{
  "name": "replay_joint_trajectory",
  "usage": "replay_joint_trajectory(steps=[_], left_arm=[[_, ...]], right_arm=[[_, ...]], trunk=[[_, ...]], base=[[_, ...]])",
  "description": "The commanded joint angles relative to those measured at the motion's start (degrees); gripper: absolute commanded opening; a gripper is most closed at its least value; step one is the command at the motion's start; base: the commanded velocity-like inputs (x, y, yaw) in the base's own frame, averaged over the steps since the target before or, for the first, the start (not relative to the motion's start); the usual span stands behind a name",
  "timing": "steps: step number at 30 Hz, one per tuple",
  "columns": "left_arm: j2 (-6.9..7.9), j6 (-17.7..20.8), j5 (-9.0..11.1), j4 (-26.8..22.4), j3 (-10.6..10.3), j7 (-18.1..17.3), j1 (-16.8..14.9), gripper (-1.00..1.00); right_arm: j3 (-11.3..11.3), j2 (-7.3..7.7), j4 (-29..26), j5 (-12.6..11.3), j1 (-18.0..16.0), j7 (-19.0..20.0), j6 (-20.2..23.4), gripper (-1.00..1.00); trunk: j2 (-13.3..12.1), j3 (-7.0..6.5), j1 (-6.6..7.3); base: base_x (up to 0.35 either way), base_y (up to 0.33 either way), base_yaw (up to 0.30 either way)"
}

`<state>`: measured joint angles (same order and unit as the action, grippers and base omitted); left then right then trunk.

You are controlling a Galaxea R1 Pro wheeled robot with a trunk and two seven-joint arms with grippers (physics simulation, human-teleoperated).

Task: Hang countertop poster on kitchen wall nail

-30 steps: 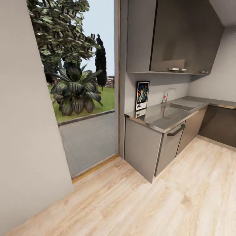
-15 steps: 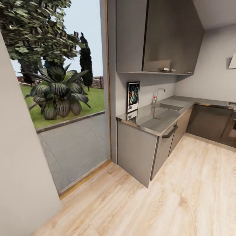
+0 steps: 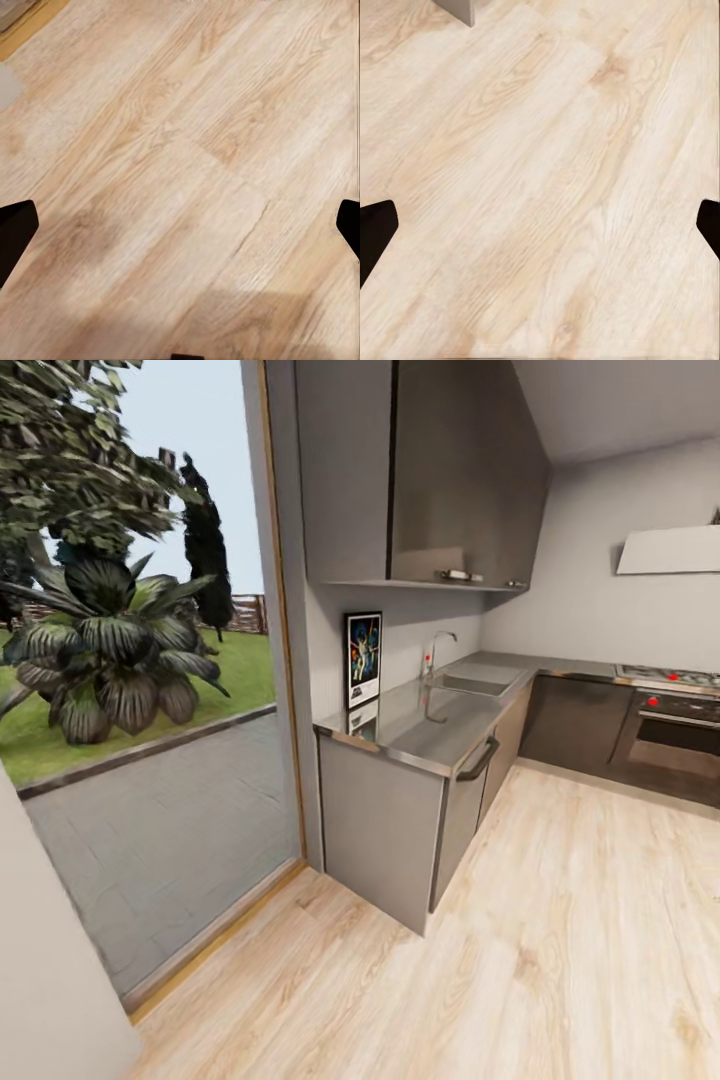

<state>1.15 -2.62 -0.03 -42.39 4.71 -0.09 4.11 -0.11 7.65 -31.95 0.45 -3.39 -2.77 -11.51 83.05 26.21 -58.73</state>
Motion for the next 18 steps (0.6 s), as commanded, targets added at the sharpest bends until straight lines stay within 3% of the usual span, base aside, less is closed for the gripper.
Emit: replay_joint_trajectory(steps=[1, 6, 11, 18], left_arm=[[0.00, -0.10, -0.02, -0.06, 0.04, -0.01, 0.03, 1.00], [0.00, -0.10, -0.05, 0.01, 0.04, 0.00, 0.03, 1.00], [0.00, -0.08, -0.06, 0.01, 0.04, 0.00, 0.03, 1.00], [0.00, -0.10, -0.06, 0.00, 0.05, 0.00, 0.03, 1.00]], right_arm=[[0.02, 0.00, 0.05, 0.04, -0.04, -0.13, -0.17, 1.00], [0.02, 0.00, 0.05, 0.03, -0.04, -0.13, -0.18, 1.00], [0.02, 0.00, 0.05, 0.04, -0.04, -0.13, -0.18, 1.00], [0.02, 0.00, 0.05, -0.01, -0.04, -0.13, -0.15, 1.00]], trunk=[[0.03, 0.02, 0.00], [0.03, -0.09, 0.00], [0.03, -0.11, 0.00], [0.03, -0.13, 0.00]], base=[[0.007, 0.005, -0.300], [0.053, 0.088, -0.252], [0.177, 0.255, -0.091], [0.170, 0.288, -0.261]])
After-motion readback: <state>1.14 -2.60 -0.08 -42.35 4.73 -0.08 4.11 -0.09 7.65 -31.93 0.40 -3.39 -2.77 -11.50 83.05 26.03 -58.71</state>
